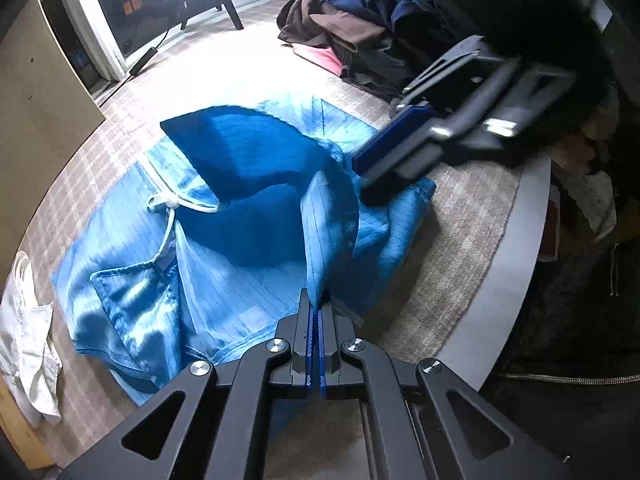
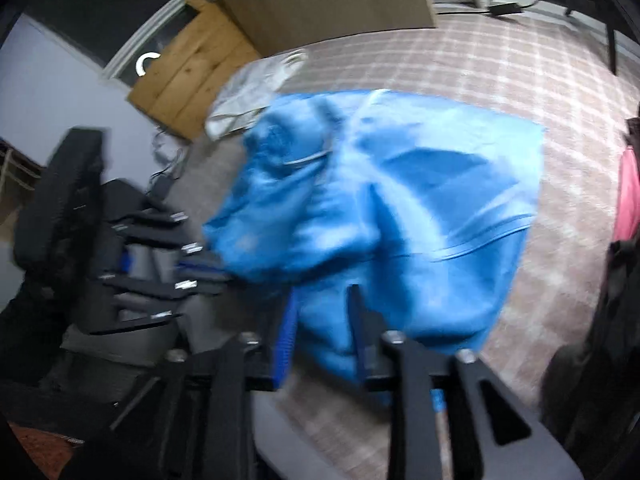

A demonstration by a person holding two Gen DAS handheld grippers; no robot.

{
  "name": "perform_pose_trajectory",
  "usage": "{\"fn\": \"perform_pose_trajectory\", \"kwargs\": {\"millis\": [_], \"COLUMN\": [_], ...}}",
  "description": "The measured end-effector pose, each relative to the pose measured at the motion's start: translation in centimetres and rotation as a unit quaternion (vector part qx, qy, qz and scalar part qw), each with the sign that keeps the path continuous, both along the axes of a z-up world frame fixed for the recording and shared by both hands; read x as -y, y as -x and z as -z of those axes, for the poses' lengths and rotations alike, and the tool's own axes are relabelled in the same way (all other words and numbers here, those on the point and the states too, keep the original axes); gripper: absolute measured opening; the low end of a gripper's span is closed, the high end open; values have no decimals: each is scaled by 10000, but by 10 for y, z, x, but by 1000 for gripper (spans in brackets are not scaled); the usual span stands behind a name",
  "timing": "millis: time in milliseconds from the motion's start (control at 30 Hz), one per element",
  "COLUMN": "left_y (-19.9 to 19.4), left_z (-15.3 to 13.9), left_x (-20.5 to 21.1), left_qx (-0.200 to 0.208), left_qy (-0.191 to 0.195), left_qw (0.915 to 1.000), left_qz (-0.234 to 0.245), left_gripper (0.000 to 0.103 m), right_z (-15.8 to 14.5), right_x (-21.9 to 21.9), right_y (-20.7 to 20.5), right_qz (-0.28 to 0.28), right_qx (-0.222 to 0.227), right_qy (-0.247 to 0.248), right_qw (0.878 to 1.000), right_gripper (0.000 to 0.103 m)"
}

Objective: Fold clothes

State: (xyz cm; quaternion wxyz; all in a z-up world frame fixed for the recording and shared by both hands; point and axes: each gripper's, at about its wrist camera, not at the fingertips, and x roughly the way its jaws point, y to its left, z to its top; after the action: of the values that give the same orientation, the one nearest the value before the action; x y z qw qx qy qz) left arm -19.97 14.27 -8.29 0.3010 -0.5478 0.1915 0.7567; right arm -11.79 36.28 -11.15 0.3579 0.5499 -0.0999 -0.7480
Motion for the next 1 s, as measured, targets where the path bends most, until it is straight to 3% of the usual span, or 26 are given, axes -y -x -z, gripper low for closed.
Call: {"fn": "perform_pose_trajectory", "kwargs": {"millis": [100, 267, 433, 533, 567, 600, 767, 933, 967, 1000], "left_y": [-3, -9, -21, -28, -30, -27, 6, 26, 28, 28], "left_z": [-2, -2, 2, -11, -15, -18, -5, 13, 15, 17], "left_x": [-7, -7, -7, -9, -9, -11, -20, -22, -22, -23], "left_qx": [-33, -130, -11, -112, -147, -169, 203, 620, 647, 638], "left_qy": [0, 124, 71, -74, -123, -182, -447, -667, -690, -664], "left_qw": [9999, 9997, 10000, 9999, 9998, 9997, 9980, 9936, 9932, 9933], "left_qz": [136, 156, 27, 0, -8, -66, -391, -671, -683, -703], "left_gripper": [1, 1, 12, 30, 38, 40, 39, 36, 31, 14], "right_z": [0, 32, -8, -36, -41, -43, -28, -1, 1, 5], "right_x": [14, 2, -16, -10, -4, 3, 33, 46, 47, 46], "right_y": [-2, 17, 16, 28, 35, 44, 77, 91, 90, 89], "right_qz": [-88, 359, 375, 180, 110, 1, -496, -930, -1024, -1117], "right_qx": [-208, -84, -162, -200, -207, -202, 186, 697, 733, 820], "right_qy": [-64, -1377, -995, -708, -725, -817, -1403, -1629, -1663, -1694], "right_qw": [9997, 9898, 9942, 9971, 9971, 9965, 9887, 9798, 9780, 9758], "right_gripper": [36, 34, 37, 53, 53, 53, 53, 51, 44, 37]}}
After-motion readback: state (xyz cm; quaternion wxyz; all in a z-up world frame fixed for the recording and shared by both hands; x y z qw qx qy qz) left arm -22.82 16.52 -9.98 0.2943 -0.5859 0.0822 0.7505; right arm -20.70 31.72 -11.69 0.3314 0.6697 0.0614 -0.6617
